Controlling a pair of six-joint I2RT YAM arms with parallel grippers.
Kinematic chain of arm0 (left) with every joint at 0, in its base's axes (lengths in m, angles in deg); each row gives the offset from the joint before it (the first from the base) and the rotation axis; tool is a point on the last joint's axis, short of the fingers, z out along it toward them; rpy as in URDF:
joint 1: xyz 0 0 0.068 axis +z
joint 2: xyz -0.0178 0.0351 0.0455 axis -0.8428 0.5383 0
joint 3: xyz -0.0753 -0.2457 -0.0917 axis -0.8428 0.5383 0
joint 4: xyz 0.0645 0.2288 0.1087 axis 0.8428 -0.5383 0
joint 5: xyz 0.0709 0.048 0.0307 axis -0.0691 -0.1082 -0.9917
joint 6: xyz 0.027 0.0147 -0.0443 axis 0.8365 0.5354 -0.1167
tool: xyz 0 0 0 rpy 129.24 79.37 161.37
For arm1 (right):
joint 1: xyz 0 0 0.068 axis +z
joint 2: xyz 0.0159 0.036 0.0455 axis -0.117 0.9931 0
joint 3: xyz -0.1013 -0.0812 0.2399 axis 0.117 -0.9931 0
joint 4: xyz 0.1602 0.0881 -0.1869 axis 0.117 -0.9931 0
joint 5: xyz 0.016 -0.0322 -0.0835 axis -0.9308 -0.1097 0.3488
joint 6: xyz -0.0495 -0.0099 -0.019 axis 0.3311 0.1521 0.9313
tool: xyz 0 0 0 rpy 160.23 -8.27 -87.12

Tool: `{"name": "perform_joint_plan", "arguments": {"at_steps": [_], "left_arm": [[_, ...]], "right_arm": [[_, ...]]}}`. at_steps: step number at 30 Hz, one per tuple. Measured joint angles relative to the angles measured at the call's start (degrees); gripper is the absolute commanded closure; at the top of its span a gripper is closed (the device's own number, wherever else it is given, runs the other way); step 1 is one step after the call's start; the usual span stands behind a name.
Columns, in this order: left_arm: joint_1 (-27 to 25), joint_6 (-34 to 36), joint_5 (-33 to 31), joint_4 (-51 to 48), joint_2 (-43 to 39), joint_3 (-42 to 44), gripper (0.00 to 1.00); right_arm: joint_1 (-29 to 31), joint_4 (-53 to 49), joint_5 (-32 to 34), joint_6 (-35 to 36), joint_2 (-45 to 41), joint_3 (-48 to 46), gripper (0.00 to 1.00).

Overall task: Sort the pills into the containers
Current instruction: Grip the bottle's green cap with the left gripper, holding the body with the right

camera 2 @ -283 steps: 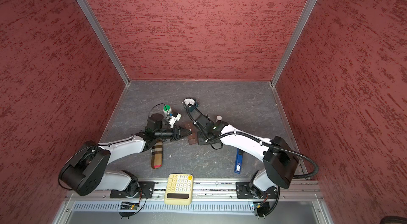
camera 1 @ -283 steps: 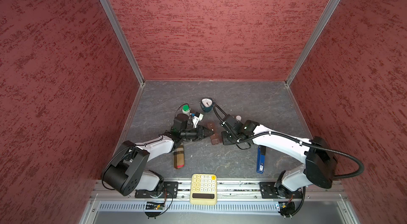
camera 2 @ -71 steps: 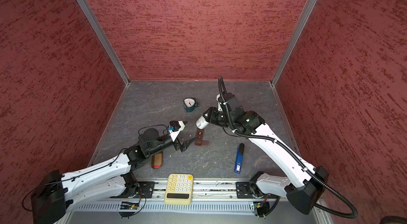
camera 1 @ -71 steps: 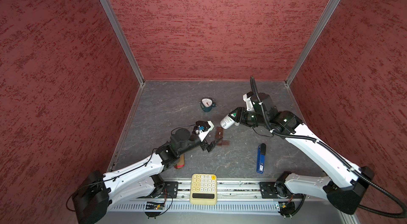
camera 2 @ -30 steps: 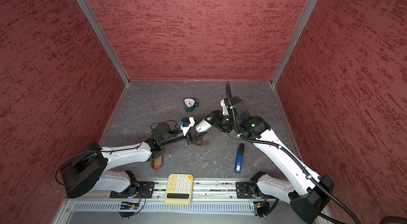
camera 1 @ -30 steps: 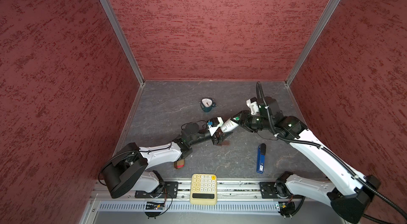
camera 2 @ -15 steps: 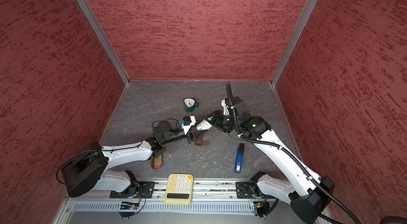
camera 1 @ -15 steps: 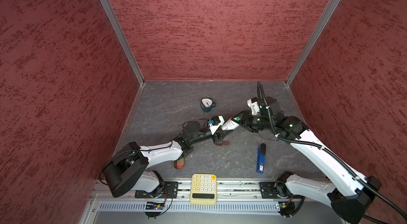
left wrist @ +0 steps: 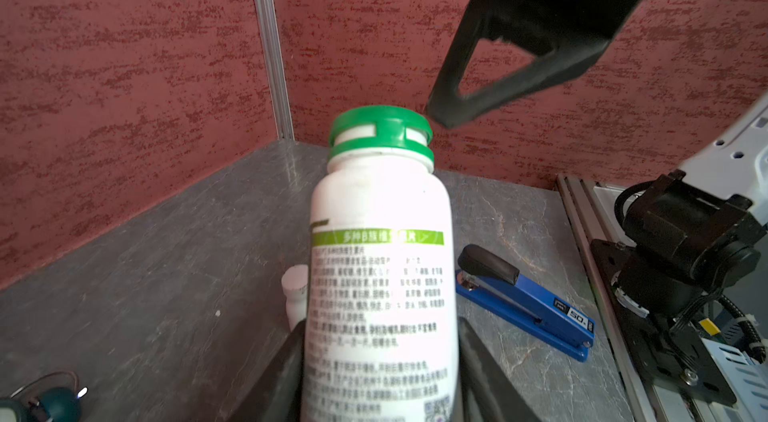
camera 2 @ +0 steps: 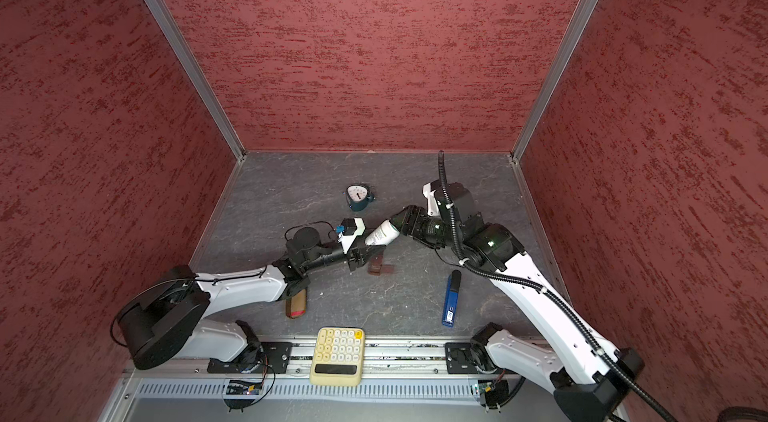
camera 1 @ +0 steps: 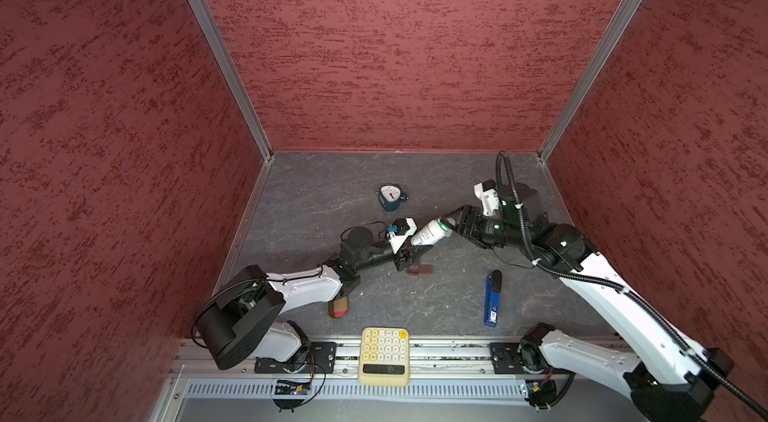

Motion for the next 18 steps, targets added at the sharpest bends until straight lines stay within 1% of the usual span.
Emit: {"name": "perform_joint_plan", "arguments": {"at_steps": [2, 5, 9, 13, 18], "left_arm": [[0.68, -0.04, 0.92, -0.44, -0.24, 0.87, 1.0], [0.81, -0.13, 2.27, -0.9, -0.9, 1.36, 1.0], [1.01, -0.26, 4.37, -1.01, -2.19, 1.4, 1.0], [1.18, -0.59, 6.21, -1.36, -3.39, 1.46, 1.0], [1.62, -1.07, 8.22, -1.97, -4.26, 2.12, 1.0]], "right_arm": [[-0.13, 0.66, -0.2, 0.37, 0.11, 0.0, 0.36], [-0.63, 1.51, -0.46, 0.81, 0.9, 0.0, 0.33], [-2.67, 1.99, -2.05, 1.75, 1.68, -0.26, 0.33], [-4.98, 2.12, -5.44, 3.67, 2.49, -0.72, 0.34], [-6.88, 3.23, -11.78, 5.38, 2.95, -4.13, 0.36]]}}
